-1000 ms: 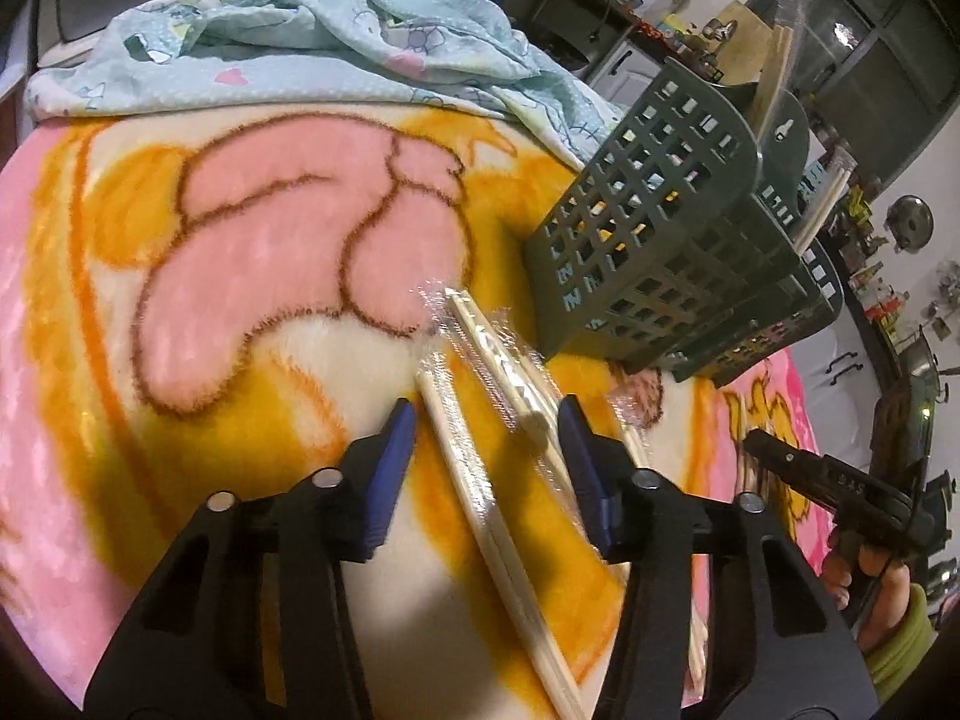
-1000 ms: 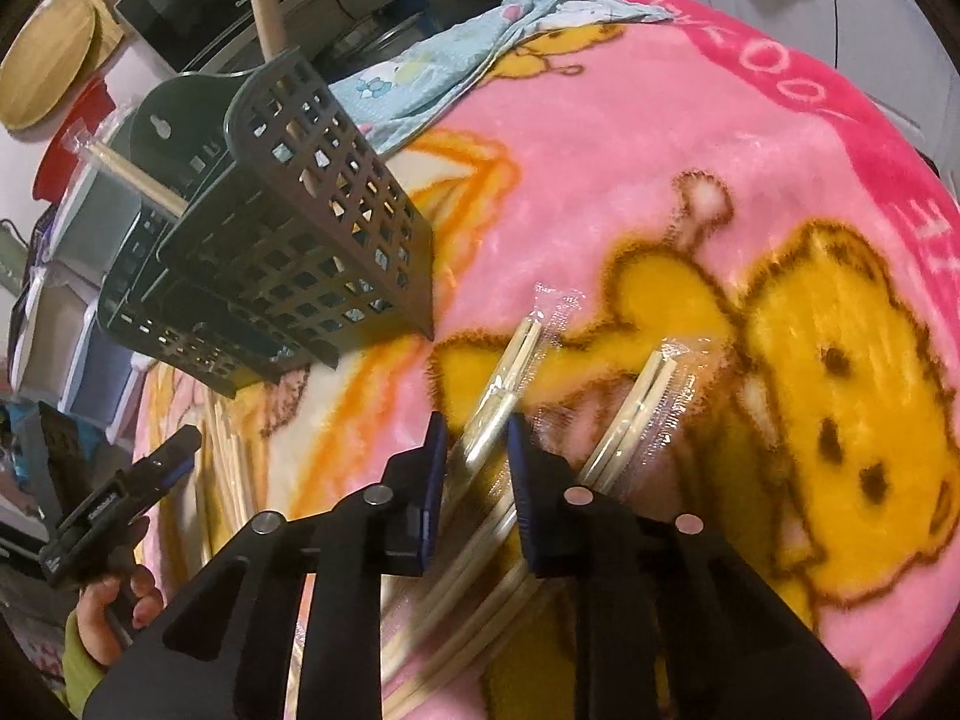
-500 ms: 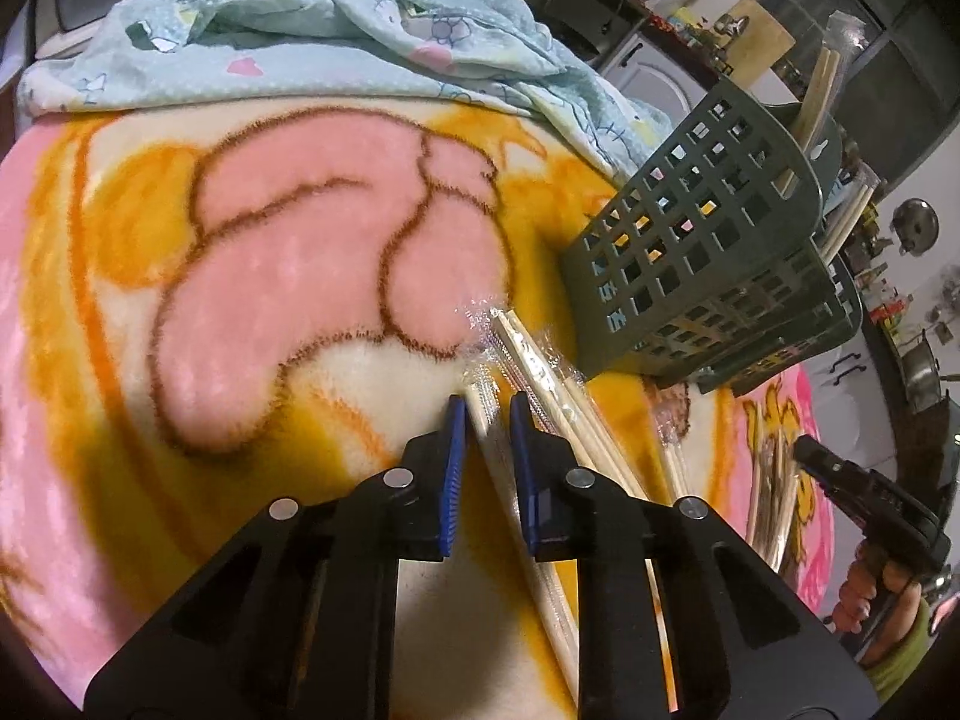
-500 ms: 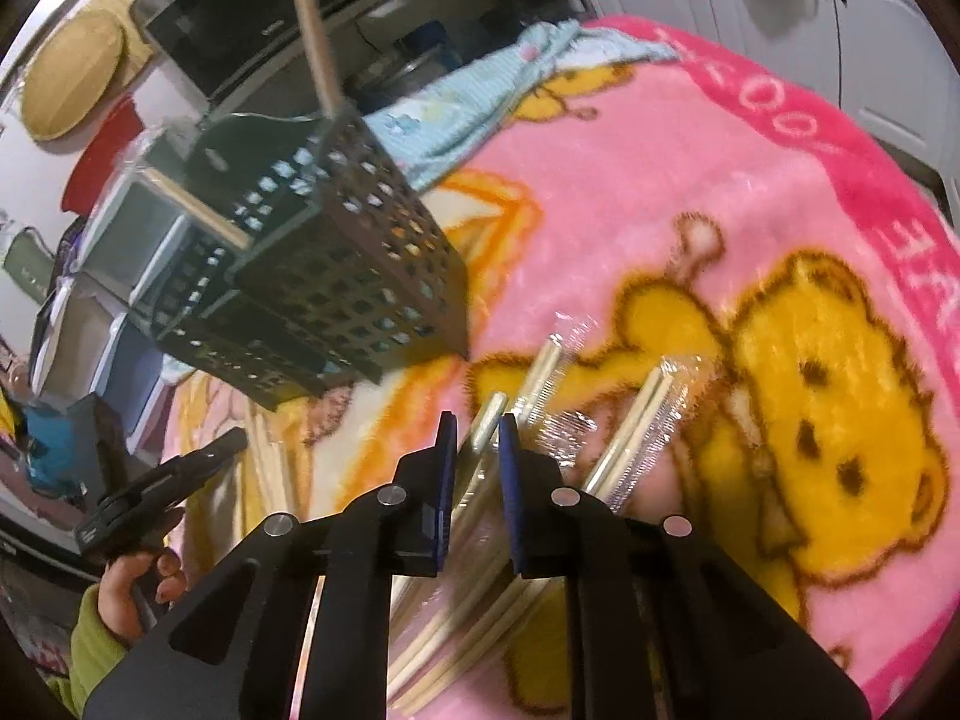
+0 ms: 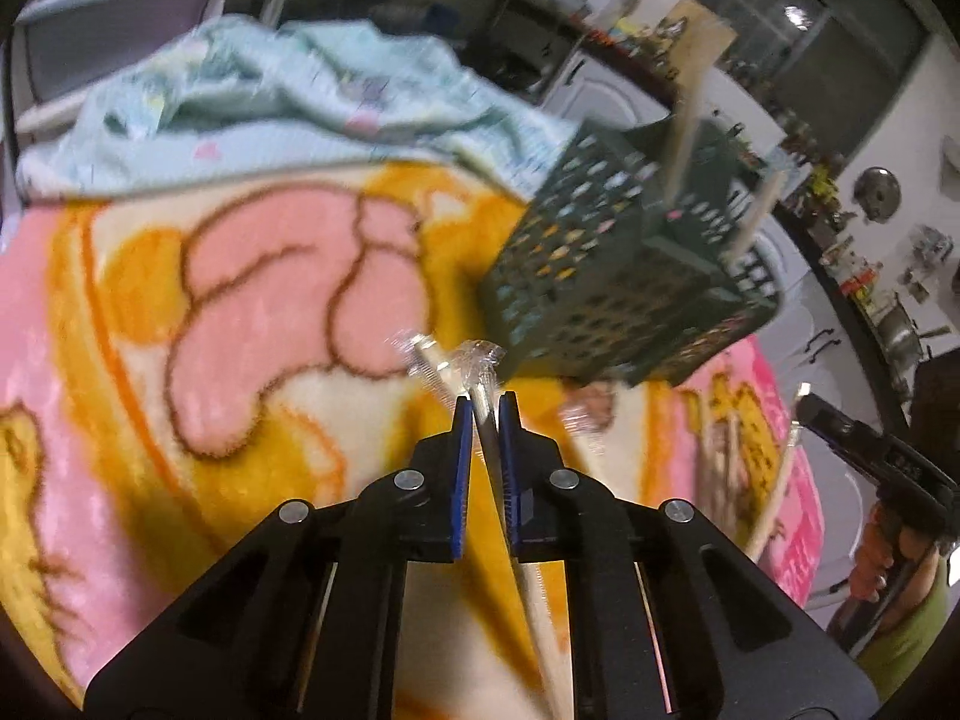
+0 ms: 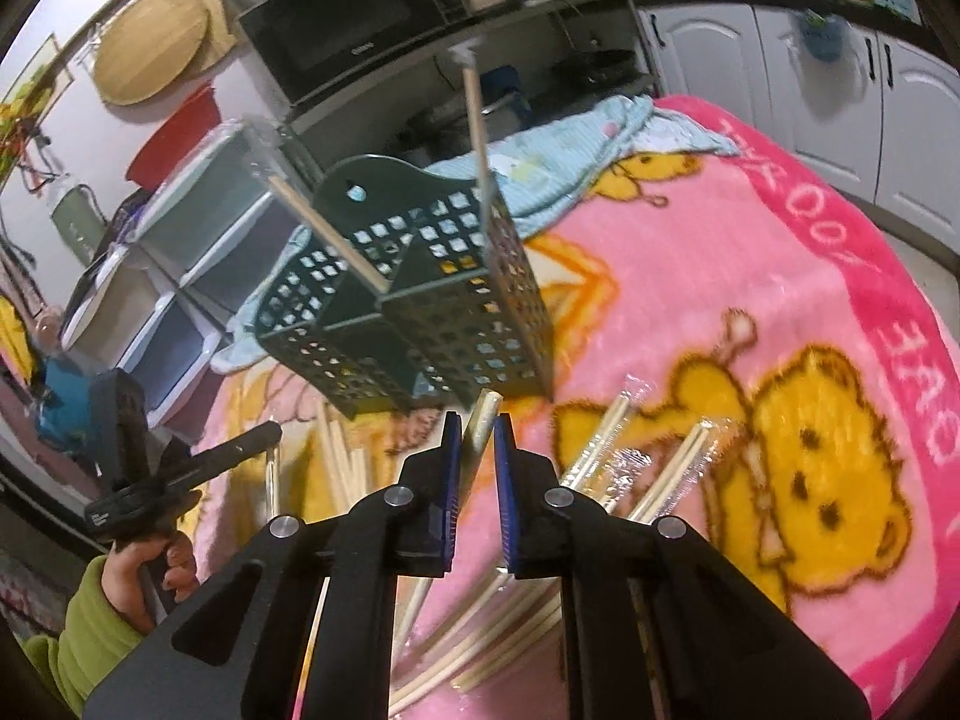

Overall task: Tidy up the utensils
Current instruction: 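Raise both held chopsticks upright above the green caddy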

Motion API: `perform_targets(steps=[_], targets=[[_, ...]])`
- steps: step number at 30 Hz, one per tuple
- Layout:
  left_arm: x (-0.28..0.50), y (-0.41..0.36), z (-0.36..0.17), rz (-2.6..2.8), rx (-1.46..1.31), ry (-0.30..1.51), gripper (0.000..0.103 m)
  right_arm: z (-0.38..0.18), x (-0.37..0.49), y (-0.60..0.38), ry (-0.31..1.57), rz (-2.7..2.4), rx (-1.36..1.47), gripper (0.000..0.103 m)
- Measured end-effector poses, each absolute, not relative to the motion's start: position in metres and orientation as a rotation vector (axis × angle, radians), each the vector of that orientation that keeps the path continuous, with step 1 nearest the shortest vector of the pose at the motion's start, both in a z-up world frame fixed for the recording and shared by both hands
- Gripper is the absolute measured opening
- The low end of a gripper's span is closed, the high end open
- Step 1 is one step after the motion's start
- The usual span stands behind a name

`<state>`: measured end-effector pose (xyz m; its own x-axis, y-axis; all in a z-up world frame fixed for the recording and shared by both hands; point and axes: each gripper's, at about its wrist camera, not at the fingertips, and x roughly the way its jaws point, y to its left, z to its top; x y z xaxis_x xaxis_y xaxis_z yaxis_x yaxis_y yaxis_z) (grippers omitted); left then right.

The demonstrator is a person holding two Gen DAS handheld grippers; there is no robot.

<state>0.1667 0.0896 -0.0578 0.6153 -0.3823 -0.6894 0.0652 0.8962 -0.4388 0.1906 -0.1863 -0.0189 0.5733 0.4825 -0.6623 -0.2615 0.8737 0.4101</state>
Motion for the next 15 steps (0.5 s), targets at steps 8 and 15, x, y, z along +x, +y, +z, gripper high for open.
perform_targets(steps=[8, 15], targets=[[0.147, 0.076, -0.023, -0.311, -0.385, 0.774, 0.004, 0.004, 0.18, -0.18, 0.807, 0.504, 0.267, 0.008], [0.141, 0.062, -0.003, -0.342, -0.361, 0.734, 0.003, 0.022, 0.169, -0.169, 0.77, 0.566, 0.246, 0.007]])
